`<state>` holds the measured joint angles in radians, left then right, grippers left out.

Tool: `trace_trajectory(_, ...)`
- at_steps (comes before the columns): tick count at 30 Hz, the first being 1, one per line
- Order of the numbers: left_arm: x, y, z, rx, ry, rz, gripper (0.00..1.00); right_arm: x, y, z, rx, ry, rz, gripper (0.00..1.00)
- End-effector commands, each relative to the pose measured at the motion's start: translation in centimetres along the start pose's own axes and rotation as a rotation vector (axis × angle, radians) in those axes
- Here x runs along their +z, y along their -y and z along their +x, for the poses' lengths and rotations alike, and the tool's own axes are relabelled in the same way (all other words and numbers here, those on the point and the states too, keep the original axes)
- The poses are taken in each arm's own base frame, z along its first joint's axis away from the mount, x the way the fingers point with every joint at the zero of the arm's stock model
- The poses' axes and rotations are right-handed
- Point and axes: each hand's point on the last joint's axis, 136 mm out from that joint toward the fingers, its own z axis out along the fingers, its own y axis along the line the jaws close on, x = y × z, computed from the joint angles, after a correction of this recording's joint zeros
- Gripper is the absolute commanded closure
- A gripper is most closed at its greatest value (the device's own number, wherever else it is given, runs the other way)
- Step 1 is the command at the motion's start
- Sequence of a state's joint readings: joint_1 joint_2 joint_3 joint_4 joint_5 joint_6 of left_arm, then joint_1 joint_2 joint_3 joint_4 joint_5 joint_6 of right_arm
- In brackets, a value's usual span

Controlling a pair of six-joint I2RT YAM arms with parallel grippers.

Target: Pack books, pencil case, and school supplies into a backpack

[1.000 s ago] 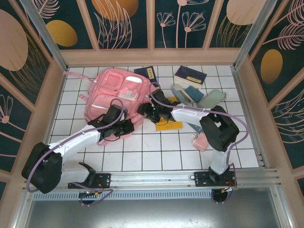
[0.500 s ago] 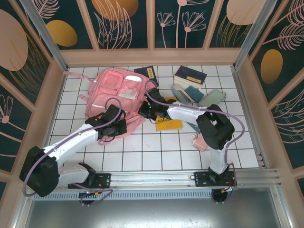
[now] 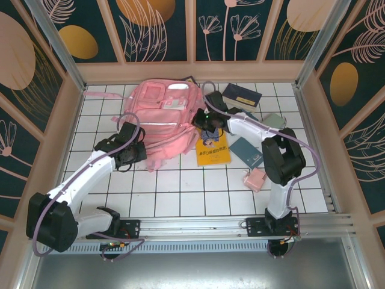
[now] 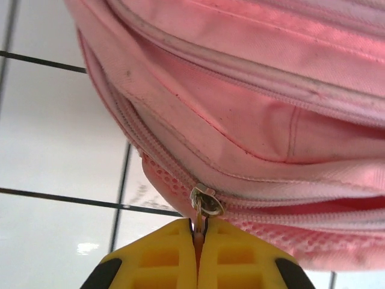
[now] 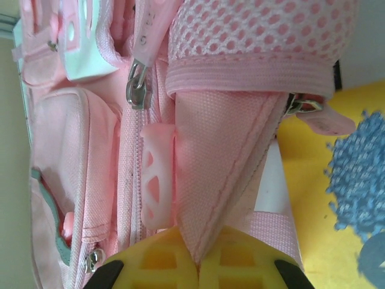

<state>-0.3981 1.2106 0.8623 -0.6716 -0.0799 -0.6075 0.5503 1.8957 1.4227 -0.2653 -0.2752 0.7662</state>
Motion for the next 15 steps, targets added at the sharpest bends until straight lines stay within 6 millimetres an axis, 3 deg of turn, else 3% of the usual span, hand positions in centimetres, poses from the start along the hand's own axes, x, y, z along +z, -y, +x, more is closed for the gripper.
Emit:
trace_trajectory(1, -0.9, 2.3, 1.0, 0.057, -0.050, 0.147, 1.00, -0.7, -0.5, -5.3, -0.079, 0.121, -0.015, 1.00)
trace_trajectory(5, -2.3, 6.7, 2.3, 0.112, -0.062, 0.333, 1.00, 1.0, -1.6, -5.8, -0.127, 0.084, -0.052, 0.94)
trace_trajectory(8, -2.8, 10.3, 4.0, 0.131, -0.100, 0.457, 1.00, 2.3, -1.3, -6.9, -0.141, 0.080, -0.027, 0.88)
trace_trajectory(9, -2.8, 11.4, 4.3, 0.130, -0.104, 0.484, 1.00, 2.6, -1.2, -7.3, -0.140, 0.079, -0.022, 0.82)
trace_trajectory(12, -2.8, 13.9, 4.4, 0.120, -0.097, 0.550, 1.00, 2.2, -0.5, -8.1, -0.117, 0.096, 0.016, 0.48)
trace_trajectory(15, -2.5, 16.2, 4.5, 0.127, -0.103, 0.592, 1.00, 0.3, 0.1, -8.2, -0.103, 0.138, 0.064, 0.36)
